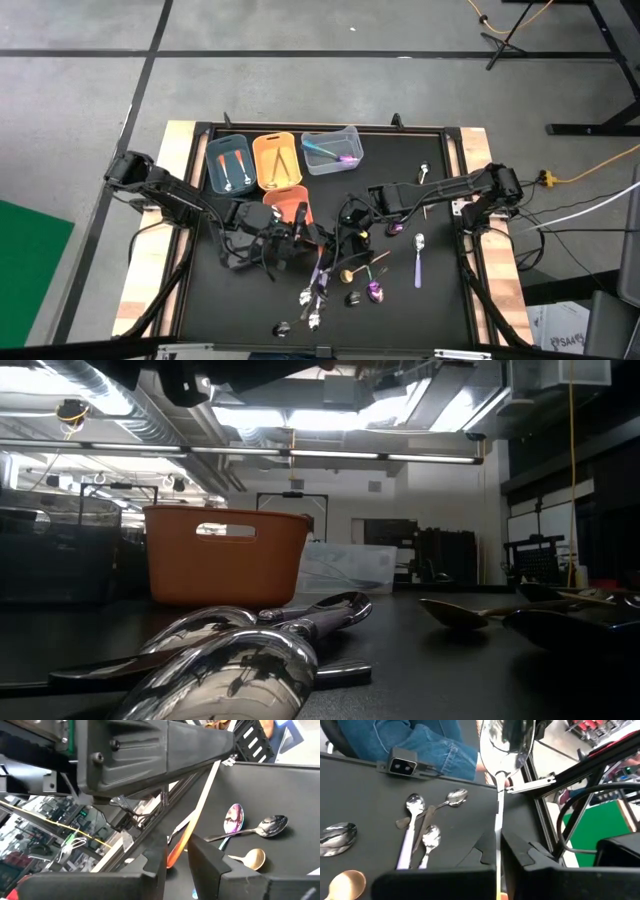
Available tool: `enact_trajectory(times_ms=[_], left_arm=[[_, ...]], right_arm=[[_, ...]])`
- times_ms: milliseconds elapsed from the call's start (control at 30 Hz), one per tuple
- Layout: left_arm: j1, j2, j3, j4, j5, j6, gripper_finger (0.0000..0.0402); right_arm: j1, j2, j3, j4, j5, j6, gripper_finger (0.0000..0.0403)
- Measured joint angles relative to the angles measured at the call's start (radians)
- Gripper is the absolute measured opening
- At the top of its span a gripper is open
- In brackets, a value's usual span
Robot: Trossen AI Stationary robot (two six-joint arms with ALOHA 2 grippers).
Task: Sort silverware by color (type)
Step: Put the orange spoon into the blue bin
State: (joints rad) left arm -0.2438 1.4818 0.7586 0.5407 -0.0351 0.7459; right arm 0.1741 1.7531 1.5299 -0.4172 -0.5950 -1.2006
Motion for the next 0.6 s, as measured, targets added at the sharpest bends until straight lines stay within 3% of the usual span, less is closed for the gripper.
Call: enact_trajectory(times_ms=[233,600], left_arm=[[0.000,0.000,0.000,0.000,0.015,0.000,0.0065],[-0.002,0.000,0.000,-0.023,0.045,0.014,0.0009]], right_arm=[[0.000,0.000,0.000,0.002,0.001,0.000,0.0001],[0.000,-0.002,0.002,0.004,-0.002,0.004,0.0001]])
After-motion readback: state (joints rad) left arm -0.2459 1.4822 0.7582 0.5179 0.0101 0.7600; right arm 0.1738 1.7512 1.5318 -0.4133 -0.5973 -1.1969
